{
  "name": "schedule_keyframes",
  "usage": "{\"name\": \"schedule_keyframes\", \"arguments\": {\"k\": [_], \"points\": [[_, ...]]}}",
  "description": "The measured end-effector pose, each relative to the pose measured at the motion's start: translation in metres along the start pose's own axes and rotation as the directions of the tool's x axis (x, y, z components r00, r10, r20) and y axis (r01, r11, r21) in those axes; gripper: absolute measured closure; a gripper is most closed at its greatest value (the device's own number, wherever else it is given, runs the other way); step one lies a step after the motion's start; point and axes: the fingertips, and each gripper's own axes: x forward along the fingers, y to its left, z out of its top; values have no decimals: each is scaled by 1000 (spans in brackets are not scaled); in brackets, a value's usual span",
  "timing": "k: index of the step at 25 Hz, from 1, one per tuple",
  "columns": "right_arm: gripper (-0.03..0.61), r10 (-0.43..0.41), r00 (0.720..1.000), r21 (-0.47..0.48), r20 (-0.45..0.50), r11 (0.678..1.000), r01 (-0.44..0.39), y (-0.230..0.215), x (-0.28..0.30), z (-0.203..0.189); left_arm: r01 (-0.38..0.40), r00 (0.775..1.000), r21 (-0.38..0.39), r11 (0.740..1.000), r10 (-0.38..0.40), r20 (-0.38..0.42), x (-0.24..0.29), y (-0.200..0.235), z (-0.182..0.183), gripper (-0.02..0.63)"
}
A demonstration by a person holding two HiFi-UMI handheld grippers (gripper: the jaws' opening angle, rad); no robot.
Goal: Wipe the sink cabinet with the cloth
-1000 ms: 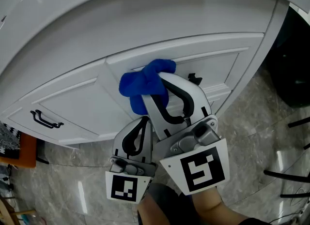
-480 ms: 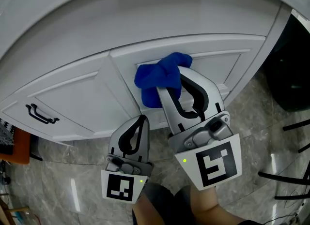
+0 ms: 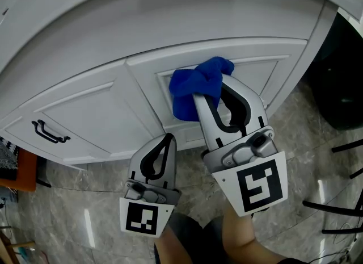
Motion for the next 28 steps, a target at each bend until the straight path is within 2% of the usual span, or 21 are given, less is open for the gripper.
{"name": "schedule_keyframes", "arguments": {"k": [5, 9, 23, 28], "points": [[518, -28, 1000, 6, 1, 1000, 28, -11, -5, 0, -7, 1000, 6, 1000, 7, 2, -2, 0, 2, 609], [518, -44, 999, -37, 31, 998, 45, -23, -9, 3, 0, 1000, 8, 1000, 0, 4, 0, -2, 2, 609], [518, -138, 987, 49, 80, 990, 134, -53, -24, -3, 6, 1000, -3, 1000, -6, -2, 4, -2, -4, 609], [518, -147, 986, 48, 75, 989, 143, -55, -25, -2, 10, 1000, -4, 1000, -11, -6, 5, -3, -5, 609]]}}
